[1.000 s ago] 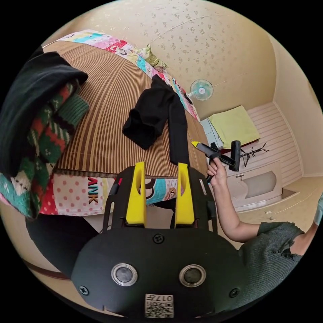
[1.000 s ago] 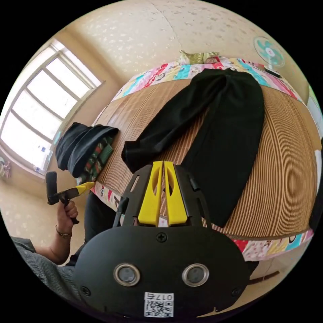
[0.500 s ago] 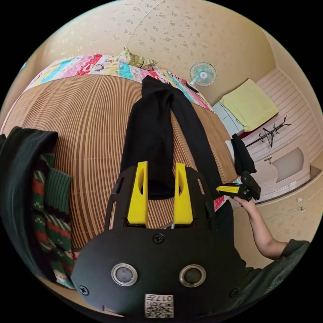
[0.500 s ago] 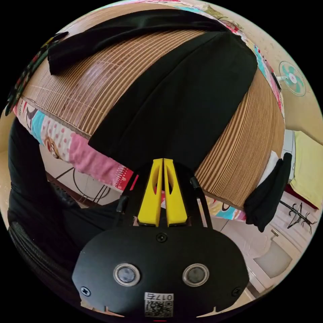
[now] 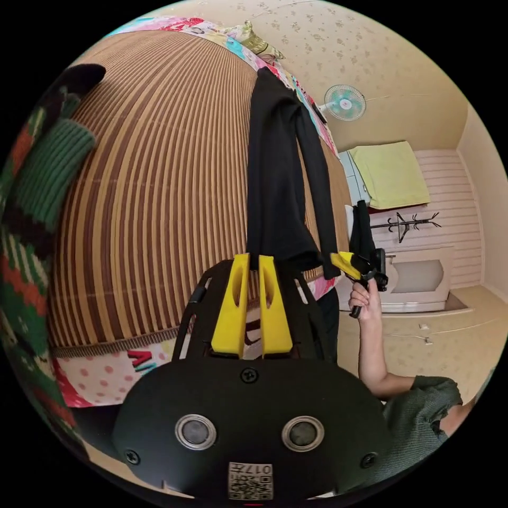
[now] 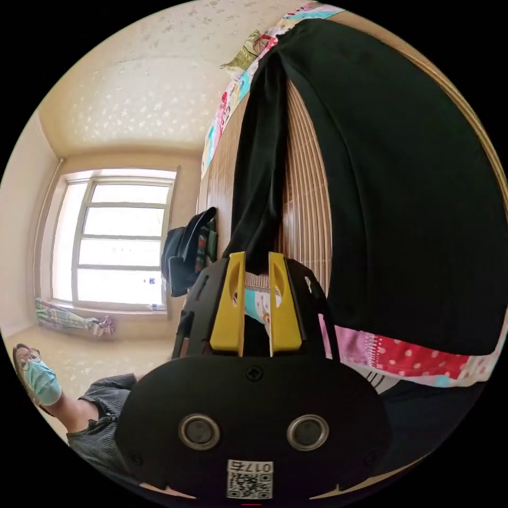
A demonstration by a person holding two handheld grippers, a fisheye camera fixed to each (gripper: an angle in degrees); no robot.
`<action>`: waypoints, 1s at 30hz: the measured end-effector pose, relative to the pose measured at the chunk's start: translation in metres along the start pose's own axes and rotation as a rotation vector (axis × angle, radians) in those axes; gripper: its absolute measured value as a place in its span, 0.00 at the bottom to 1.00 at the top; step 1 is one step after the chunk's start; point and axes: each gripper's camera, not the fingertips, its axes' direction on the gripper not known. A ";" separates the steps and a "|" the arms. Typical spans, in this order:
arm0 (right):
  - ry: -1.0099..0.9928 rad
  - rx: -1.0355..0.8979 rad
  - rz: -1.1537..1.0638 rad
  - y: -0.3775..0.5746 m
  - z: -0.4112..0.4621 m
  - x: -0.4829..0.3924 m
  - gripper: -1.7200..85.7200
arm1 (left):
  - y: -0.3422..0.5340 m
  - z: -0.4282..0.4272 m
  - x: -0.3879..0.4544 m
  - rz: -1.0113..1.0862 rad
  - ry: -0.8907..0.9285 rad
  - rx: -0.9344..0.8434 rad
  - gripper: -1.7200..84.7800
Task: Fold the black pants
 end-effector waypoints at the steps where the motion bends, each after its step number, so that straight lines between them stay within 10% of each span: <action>1: 0.014 -0.007 -0.004 0.001 0.003 -0.002 0.14 | 0.013 0.005 0.002 -0.002 -0.001 -0.043 0.02; 17: 0.037 -0.141 -0.221 0.034 -0.073 -0.039 0.05 | 0.010 -0.017 0.010 0.018 -0.026 0.096 0.17; 30: 0.255 -0.188 -0.215 0.077 -0.060 -0.064 0.06 | 0.010 0.065 0.034 0.113 -0.131 -0.139 0.06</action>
